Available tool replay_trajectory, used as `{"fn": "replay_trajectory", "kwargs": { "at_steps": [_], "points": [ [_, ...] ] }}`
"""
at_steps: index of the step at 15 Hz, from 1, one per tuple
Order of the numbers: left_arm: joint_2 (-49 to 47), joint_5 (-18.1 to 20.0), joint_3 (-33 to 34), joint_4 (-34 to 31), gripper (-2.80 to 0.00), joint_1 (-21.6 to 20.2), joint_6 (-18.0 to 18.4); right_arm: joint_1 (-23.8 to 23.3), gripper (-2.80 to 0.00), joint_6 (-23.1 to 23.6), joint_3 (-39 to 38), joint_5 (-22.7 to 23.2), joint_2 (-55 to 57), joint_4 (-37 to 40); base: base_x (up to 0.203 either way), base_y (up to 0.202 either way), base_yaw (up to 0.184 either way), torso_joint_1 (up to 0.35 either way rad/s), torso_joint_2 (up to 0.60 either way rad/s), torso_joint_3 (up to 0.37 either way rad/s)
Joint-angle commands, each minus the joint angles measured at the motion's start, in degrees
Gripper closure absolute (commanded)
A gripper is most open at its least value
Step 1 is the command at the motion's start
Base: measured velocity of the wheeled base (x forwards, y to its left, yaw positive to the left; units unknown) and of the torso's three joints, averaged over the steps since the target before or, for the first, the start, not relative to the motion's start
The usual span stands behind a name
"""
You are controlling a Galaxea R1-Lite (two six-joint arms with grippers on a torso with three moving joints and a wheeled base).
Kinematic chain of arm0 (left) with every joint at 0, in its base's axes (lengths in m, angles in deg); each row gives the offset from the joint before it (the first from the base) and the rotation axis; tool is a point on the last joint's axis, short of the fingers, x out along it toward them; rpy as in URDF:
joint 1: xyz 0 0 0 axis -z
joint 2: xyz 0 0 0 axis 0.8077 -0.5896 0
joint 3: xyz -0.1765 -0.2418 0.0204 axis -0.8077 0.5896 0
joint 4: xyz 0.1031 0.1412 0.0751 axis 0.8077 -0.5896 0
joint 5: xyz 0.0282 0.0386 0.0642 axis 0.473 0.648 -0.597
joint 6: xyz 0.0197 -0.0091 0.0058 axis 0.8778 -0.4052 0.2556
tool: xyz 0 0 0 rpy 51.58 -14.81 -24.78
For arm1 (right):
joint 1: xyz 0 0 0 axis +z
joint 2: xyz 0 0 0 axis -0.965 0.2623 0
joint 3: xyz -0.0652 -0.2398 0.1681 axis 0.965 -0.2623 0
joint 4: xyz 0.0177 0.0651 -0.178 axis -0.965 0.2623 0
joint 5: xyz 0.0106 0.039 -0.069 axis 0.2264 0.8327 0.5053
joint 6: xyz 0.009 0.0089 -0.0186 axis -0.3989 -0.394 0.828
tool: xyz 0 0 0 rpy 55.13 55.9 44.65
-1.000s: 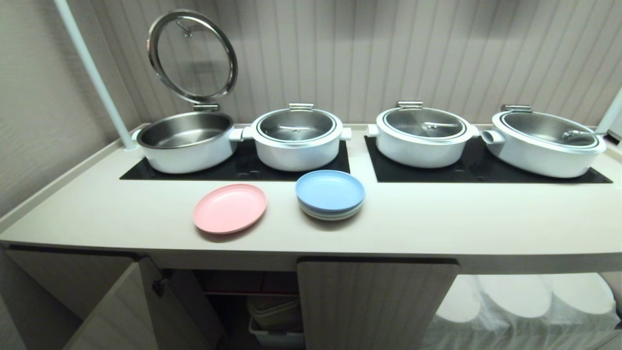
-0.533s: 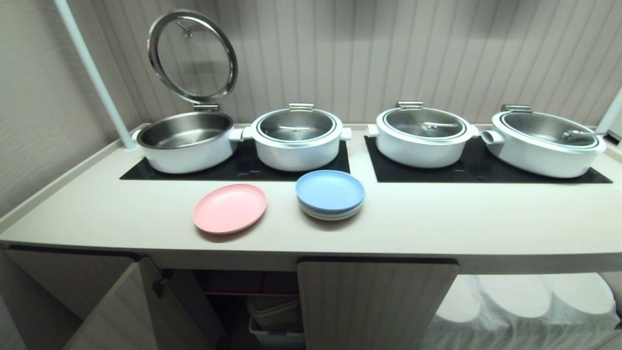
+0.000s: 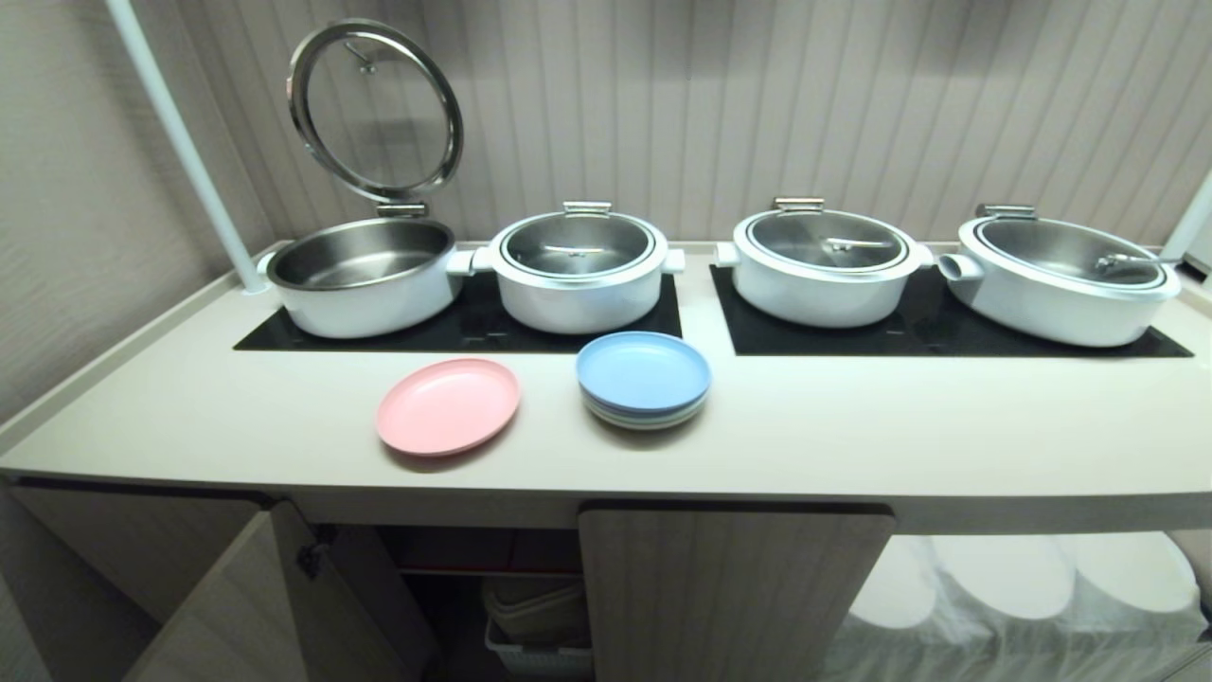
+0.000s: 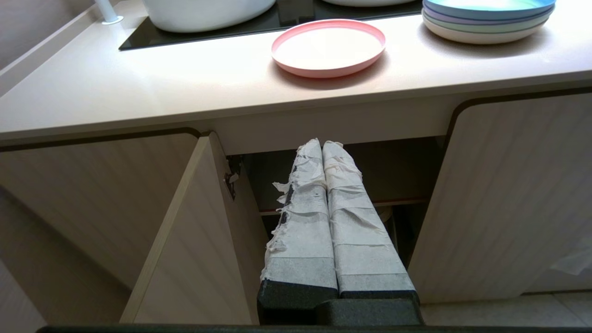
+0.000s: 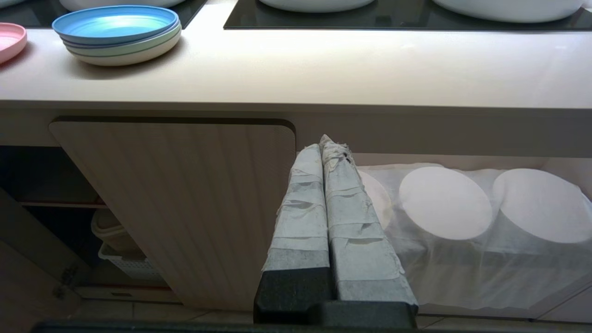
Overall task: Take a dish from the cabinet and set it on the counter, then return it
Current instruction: Pick up the plate from the table
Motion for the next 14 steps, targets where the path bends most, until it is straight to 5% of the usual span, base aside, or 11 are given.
{"fn": "replay_trajectory", "kwargs": {
  "at_steps": [1, 14],
  "points": [
    [0.02, 0.02, 0.00, 0.00, 0.00, -0.01, 0.02, 0.01, 0.00, 0.00, 0.00, 0.02, 0.00, 0.00, 0.000, 0.000, 0.000, 0.000, 0.00, 0.000],
    [0.02, 0.02, 0.00, 0.00, 0.00, -0.01, 0.19, 0.01, 0.00, 0.00, 0.00, 0.02, 0.00, 0.00, 0.000, 0.000, 0.000, 0.000, 0.00, 0.000]
  ]
}}
